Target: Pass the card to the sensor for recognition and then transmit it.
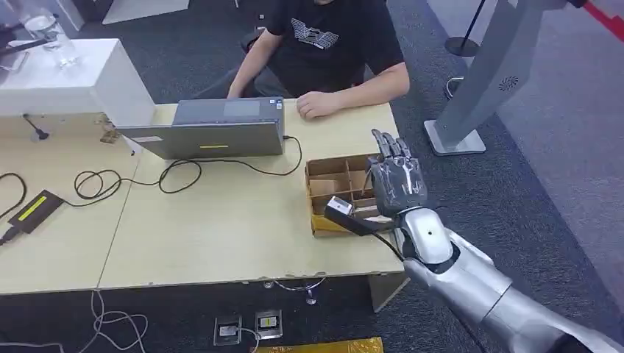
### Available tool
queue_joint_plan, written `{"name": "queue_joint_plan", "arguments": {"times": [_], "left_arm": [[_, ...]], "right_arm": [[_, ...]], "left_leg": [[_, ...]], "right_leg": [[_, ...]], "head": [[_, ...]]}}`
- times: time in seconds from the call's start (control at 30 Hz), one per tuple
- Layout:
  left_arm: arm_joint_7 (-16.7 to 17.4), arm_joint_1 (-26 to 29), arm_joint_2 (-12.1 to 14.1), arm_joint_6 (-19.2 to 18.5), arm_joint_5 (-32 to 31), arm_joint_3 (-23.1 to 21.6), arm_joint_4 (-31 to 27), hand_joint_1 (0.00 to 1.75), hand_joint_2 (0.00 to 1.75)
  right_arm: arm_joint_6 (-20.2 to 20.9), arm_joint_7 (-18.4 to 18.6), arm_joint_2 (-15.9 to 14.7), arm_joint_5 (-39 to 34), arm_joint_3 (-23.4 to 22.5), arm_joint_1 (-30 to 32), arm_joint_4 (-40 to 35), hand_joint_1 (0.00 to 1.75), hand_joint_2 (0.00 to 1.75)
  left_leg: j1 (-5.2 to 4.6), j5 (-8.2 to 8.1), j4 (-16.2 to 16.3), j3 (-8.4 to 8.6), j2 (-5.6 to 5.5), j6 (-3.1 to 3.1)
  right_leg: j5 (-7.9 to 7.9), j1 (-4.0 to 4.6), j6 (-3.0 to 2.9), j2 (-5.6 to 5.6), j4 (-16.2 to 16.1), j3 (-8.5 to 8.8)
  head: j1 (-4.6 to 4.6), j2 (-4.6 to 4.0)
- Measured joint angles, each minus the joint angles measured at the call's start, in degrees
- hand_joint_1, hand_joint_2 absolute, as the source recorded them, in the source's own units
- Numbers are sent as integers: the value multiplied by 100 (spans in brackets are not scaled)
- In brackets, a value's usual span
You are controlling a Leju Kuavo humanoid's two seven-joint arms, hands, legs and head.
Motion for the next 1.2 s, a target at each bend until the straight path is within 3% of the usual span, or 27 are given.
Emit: {"name": "queue_joint_plan", "arguments": {"times": [0.23,0.47,0.7,1.2], "left_arm": [[-39,-1,0,-13,-4,-46,0,0,0],[-39,-7,0,-2,0,-103,-2,0,0],[-39,-23,0,4,-2,-151,0,0,0],[-15,-35,-13,-37,-74,-273,-2,0,0]], "right_arm": [[-63,55,-50,-61,-157,-115,-518,175,175],[-433,-208,-37,-597,-308,-151,-480,175,175],[-649,-354,83,-1137,-474,-331,104,175,175],[-359,-53,216,-638,-562,-852,1314,175,175]], "left_leg": [[0,0,0,-1,0,0],[0,0,0,-4,0,0],[0,0,0,-4,-2,0],[0,0,0,-7,-6,0]], "right_leg": [[0,-1,0,1,0,-1],[0,0,0,-1,0,0],[0,0,0,-2,0,0],[0,0,0,-5,0,-1]], "head": [[0,0],[-2,0],[-2,0],[0,0]]}}
